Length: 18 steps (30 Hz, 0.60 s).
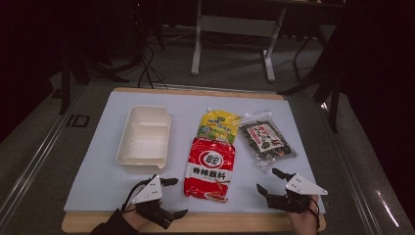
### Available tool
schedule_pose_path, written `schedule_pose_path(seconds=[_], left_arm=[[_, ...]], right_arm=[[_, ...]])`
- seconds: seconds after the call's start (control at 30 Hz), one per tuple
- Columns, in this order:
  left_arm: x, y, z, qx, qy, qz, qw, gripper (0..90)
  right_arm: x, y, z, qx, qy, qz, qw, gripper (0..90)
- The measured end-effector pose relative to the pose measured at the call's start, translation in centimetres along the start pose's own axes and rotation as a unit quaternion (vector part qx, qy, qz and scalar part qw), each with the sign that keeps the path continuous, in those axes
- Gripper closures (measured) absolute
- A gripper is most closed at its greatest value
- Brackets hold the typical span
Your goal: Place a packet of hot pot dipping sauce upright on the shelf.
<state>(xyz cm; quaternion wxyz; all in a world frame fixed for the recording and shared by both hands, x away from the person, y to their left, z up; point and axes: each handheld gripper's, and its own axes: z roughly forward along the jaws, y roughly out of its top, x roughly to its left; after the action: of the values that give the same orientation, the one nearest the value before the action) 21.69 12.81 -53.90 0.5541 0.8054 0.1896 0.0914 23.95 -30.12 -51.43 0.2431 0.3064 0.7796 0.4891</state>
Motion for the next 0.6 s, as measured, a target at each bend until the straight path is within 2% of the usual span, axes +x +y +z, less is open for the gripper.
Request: schedule_pose_path(seconds=[0.2, 0.4, 0.5, 0.6], left_arm=[[0.0, 0.0, 0.0, 0.0, 0.0, 0.0, 1.0, 1.8], [0.0, 0.0, 0.1, 0.0, 0.002, 0.0, 1.0, 1.8], [-0.1, 0.0, 0.0, 0.0, 0.005, 0.002, 1.0, 1.8], [-0.1, 0.0, 0.0, 0.0, 0.006, 0.003, 1.0, 1.8]], right_arm=[[0.2, 0.2, -0.1, -0.002, 0.002, -0.007, 1.0, 19.9], [0.8, 0.8, 0.1, 0.002, 0.017, -0.011, 0.9998, 16.3], [1.0, 1.8, 0.2, -0.003, 0.014, -0.021, 0.9997, 15.0], [1.1, 2.8, 0.4, -0.006, 0.019, -0.016, 0.9997, 15.2]])
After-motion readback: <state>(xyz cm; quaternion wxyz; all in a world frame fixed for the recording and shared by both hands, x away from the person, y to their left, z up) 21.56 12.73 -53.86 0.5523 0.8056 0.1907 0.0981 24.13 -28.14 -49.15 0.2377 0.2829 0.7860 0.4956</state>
